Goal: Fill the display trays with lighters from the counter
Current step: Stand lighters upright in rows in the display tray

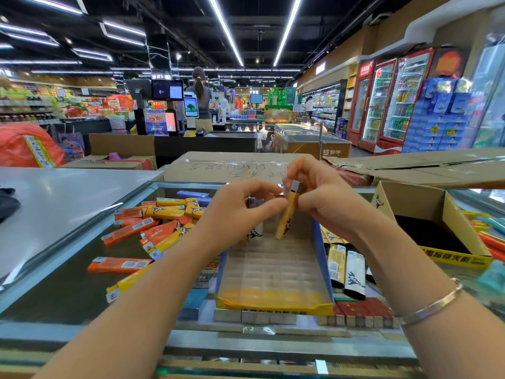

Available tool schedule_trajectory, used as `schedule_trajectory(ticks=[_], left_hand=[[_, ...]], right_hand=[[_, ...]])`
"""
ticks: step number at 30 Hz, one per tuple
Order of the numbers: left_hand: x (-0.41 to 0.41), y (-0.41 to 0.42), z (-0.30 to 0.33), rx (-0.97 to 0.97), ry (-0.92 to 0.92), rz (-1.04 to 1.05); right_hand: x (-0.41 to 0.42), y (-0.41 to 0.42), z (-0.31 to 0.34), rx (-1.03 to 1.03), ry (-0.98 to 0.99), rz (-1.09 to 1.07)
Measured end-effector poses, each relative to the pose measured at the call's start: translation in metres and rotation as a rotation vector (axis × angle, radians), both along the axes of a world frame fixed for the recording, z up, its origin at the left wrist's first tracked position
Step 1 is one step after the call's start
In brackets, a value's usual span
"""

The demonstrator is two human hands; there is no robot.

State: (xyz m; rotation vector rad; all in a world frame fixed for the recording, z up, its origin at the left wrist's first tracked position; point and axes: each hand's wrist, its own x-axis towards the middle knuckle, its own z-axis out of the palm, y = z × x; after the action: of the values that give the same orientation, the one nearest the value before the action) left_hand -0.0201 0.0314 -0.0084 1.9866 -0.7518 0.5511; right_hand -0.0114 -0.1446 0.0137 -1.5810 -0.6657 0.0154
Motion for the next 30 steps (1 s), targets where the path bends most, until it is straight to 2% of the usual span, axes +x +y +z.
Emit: schedule_trajectory(ticks=[5,11,14,17,20,24,30], left_hand=[[0.002,-0.001,-0.003,-0.021,0.044,-0.001],[0.001,0.005,0.001,0.017,0.068,-0.040],[0.000,0.009,0.004,0.025,0.079,-0.066],[0.003,0.018,0.010,0.008,0.102,-0.036],[0.007,0.033,0.015,-0.058,0.132,-0.019],[0.011,0.043,0.016,-0.038,0.136,0.007],[0.014,0.045,0.010,0.120,0.070,0.085]], right_hand=[[0.000,0.006,-0.002,-0.158,-0.146,-0.060],[-0.003,0.009,-0.002,-0.212,-0.304,-0.155],[-0.003,0.010,-0.001,-0.202,-0.319,-0.190],[0.001,0.004,0.001,-0.199,-0.344,-0.338],[0.010,-0.005,0.000,-0.299,-0.261,-0.439],[0.020,-0.009,-0.009,-0.468,-0.090,-0.410],[0.019,-0.007,-0.010,-0.573,-0.083,-0.363]])
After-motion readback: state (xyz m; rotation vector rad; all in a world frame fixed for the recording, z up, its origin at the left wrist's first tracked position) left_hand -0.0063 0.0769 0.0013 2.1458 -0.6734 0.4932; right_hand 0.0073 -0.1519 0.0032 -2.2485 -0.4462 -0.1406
